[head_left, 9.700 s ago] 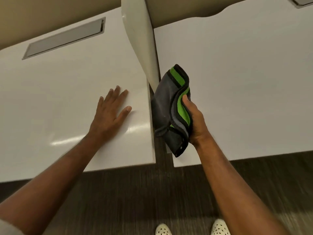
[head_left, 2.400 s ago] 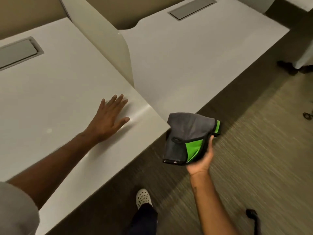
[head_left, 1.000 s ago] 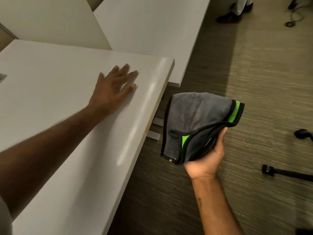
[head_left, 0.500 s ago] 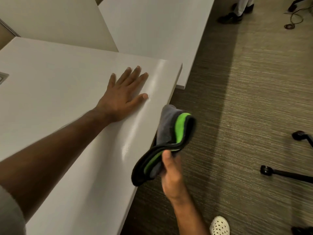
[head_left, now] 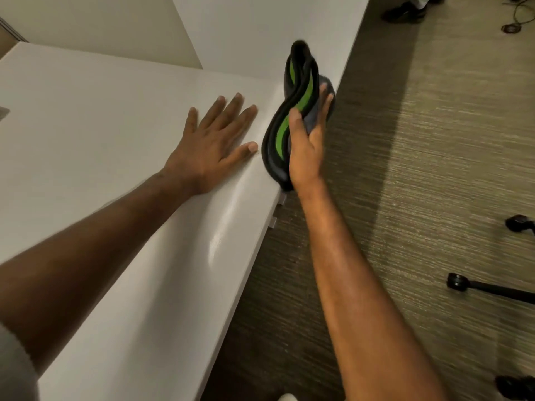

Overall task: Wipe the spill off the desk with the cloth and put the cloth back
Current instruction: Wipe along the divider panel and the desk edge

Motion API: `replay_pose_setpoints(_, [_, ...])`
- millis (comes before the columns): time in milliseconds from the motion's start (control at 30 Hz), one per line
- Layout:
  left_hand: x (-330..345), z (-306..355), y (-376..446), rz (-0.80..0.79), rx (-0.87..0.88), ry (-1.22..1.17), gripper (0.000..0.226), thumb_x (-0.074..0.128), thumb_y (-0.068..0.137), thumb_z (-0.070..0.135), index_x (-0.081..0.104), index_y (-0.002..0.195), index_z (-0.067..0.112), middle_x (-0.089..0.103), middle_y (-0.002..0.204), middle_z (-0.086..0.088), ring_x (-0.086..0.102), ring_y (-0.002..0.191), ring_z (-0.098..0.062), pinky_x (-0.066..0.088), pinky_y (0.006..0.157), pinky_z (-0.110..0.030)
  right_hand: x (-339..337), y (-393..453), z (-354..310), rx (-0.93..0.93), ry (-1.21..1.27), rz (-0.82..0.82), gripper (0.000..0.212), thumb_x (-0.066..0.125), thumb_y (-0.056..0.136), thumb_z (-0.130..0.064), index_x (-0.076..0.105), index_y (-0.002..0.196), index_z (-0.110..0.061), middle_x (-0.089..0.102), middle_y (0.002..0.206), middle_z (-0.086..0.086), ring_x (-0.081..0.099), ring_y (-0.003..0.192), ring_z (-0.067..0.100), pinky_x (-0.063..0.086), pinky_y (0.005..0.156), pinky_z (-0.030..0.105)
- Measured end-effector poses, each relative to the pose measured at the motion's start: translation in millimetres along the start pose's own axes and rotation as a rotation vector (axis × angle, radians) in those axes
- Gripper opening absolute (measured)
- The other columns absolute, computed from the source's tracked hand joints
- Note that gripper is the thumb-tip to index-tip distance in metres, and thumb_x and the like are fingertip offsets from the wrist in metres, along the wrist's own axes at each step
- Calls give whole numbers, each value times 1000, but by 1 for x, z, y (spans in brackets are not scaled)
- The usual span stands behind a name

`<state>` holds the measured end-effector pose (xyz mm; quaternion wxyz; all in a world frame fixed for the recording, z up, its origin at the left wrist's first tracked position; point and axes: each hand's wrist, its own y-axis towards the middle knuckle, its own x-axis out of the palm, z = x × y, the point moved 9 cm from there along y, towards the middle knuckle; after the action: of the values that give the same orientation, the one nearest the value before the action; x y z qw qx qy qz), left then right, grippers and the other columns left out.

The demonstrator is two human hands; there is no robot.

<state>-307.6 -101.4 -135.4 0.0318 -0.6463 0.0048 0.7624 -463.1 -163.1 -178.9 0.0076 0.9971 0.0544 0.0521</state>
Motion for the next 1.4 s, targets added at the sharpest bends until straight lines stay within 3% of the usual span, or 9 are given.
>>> replay_pose_setpoints(167, [-1,0,0,2,0,-12,62,18,103,63,2,160,43,-7,171,10,-13,157,-13,-7,125,-56,1,-6,-5,5,11,-66,79,43,102,-43,-3,164,-28,-16,172,2,-6,159,28,12,126,63])
replay_pose_setpoints(333, [-2,-1,0,10,6,-18,65,12,100,67,4,160,44,-3,171,11,-8,157,-14,-4,125,-55,19,-129,8,23,73,-119,74,42,102,-54,-3,160,-49,-9,172,-16,-5,160,21,12,122,70])
replay_pose_setpoints(467, [0,-2,2,11,1,-29,63,13,101,66,1,159,45,-5,171,13,-11,157,-11,-6,125,-54,25,-192,5,-100,-5,-121,72,41,105,-50,2,164,-38,-10,173,-12,-12,159,15,2,122,68])
replay_pose_setpoints(667, [-3,-1,0,16,15,-22,68,9,97,71,4,160,44,-3,171,11,-9,157,-13,-5,125,-55,6,-80,-2,-32,-99,-41,73,45,98,-54,9,161,-46,-9,172,-16,-7,160,18,13,124,66])
replay_pose_setpoints(867, [-2,-1,-1,19,18,-61,59,17,104,61,2,159,47,-7,170,16,-15,155,-6,-9,125,-53,-10,42,-18,11,-176,-59,74,51,104,-34,10,165,-26,0,174,3,7,159,27,21,125,58])
replay_pose_setpoints(1067, [-1,-4,1,25,15,-45,60,17,101,65,4,158,50,-2,171,14,-7,157,-12,-4,125,-53,4,-55,-8,48,-188,-81,78,42,99,-58,-10,157,-53,-17,170,-18,-6,158,32,21,116,77])
replay_pose_setpoints(1233, [4,-8,3,21,1,-36,59,16,102,64,3,158,49,-4,170,15,-9,157,-10,-4,125,-53,24,-194,1,14,-208,-138,79,39,97,-70,-8,159,-51,-22,168,-22,-17,158,18,12,116,76])
replay_pose_setpoints(1300, [3,-7,3,23,-9,-36,59,14,103,63,3,159,48,-5,170,15,-11,156,-9,-5,125,-53,24,-197,3,14,-240,-134,78,38,97,-71,-6,159,-51,-23,168,-21,-20,157,15,10,119,73])
replay_pose_setpoints(1400, [2,-5,4,2,-1,-13,64,15,100,64,4,160,45,-5,171,12,-11,157,-12,-3,125,-56,18,-148,-2,29,-237,-114,77,40,96,-68,-6,156,-57,-22,167,-25,-12,159,24,18,117,75])
